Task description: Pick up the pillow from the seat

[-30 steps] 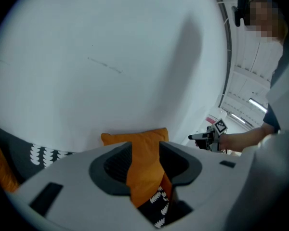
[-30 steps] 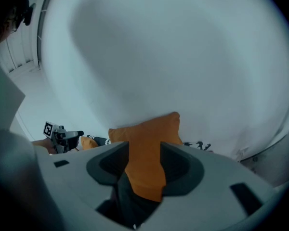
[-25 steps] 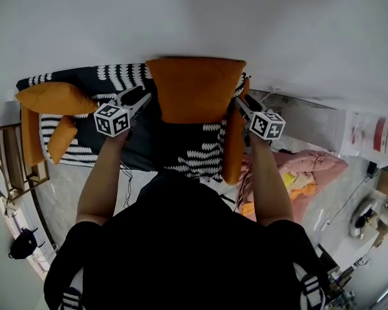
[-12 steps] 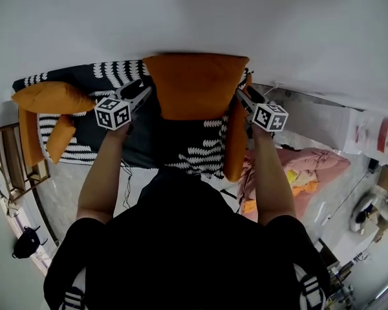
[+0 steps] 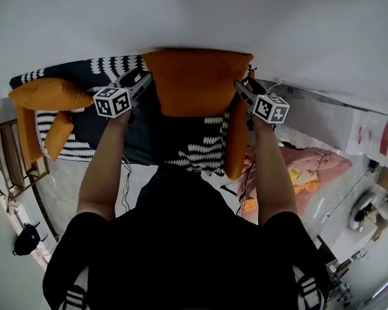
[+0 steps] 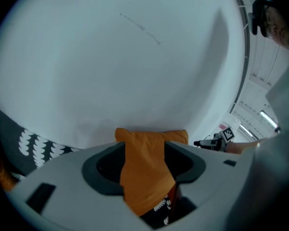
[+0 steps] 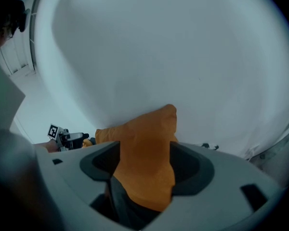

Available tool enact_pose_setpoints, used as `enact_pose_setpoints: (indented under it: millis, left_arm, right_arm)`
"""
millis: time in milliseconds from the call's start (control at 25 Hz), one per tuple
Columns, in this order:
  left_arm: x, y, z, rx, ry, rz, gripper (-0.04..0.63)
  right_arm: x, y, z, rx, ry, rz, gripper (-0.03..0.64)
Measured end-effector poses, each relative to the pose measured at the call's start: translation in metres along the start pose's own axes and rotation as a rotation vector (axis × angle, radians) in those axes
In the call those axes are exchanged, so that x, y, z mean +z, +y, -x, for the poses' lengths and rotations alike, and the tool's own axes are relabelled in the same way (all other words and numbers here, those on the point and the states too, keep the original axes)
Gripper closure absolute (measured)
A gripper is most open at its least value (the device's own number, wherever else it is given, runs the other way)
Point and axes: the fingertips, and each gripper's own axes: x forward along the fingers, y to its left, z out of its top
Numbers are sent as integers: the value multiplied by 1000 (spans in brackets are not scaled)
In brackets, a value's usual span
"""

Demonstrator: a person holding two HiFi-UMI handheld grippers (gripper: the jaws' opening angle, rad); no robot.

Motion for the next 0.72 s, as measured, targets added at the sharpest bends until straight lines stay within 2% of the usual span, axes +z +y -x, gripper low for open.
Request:
enact_pose_setpoints:
  millis: [360, 560, 720]
  left_arm:
    - [-7, 12, -23, 14, 13, 14, 313]
    - [-15, 17, -34, 22, 51, -7, 271]
    - [-19, 20, -39, 19, 52, 5, 254]
  right_arm:
    - [-3, -11, -17, 4, -1, -27, 270]
    - [-3, -19, -27, -10, -8, -40, 252]
    - [-6, -23, -37, -12, -1, -49, 238]
